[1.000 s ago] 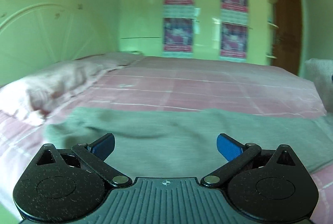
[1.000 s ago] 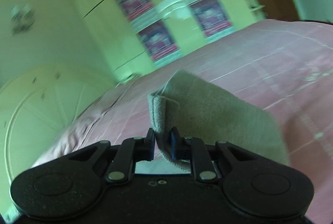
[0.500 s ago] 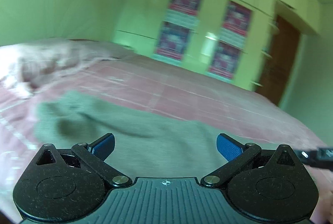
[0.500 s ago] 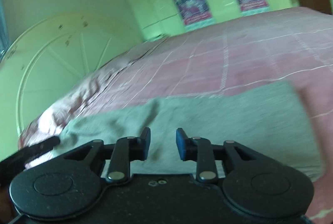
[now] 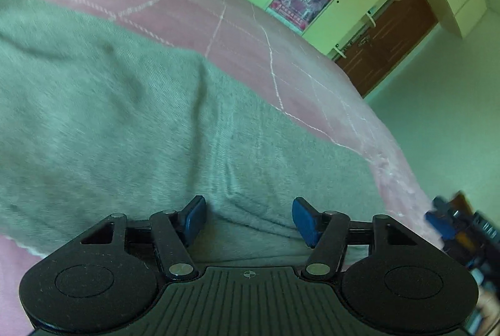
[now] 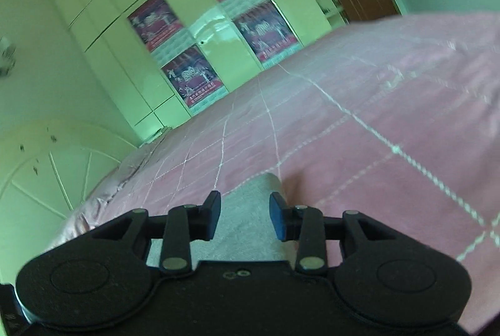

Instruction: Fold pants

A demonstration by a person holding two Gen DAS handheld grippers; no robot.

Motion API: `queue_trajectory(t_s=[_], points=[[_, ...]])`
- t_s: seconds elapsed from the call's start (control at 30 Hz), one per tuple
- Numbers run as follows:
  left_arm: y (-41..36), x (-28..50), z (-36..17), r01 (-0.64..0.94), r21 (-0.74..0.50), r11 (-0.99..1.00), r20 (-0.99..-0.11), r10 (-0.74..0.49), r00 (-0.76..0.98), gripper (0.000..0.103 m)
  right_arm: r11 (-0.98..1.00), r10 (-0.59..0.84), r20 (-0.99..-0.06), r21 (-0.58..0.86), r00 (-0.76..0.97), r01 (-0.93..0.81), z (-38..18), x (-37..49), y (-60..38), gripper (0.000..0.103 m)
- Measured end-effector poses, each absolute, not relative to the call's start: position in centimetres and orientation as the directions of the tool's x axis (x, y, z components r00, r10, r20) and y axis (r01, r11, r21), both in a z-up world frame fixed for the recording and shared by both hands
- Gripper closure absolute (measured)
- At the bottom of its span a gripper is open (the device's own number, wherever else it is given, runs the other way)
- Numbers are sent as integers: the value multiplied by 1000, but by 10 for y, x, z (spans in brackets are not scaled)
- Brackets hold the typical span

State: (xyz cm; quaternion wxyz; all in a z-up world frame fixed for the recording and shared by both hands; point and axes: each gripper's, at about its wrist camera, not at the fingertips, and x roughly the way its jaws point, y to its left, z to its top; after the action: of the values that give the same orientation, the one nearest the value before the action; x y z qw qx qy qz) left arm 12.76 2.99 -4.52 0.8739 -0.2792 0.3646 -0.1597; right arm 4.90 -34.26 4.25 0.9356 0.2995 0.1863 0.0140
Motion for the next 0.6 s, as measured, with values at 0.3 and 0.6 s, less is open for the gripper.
queue_trajectory(t_s=[0.3, 0.6], points=[[22, 125, -53, 59, -638, 768, -490, -463, 738, 84, 832, 220, -375, 554, 901, 28, 31, 63, -325, 87], [22, 106, -69, 70, -565, 822, -515, -418, 749, 83, 868, 265, -581, 491, 770, 72, 3, 85, -314, 91]])
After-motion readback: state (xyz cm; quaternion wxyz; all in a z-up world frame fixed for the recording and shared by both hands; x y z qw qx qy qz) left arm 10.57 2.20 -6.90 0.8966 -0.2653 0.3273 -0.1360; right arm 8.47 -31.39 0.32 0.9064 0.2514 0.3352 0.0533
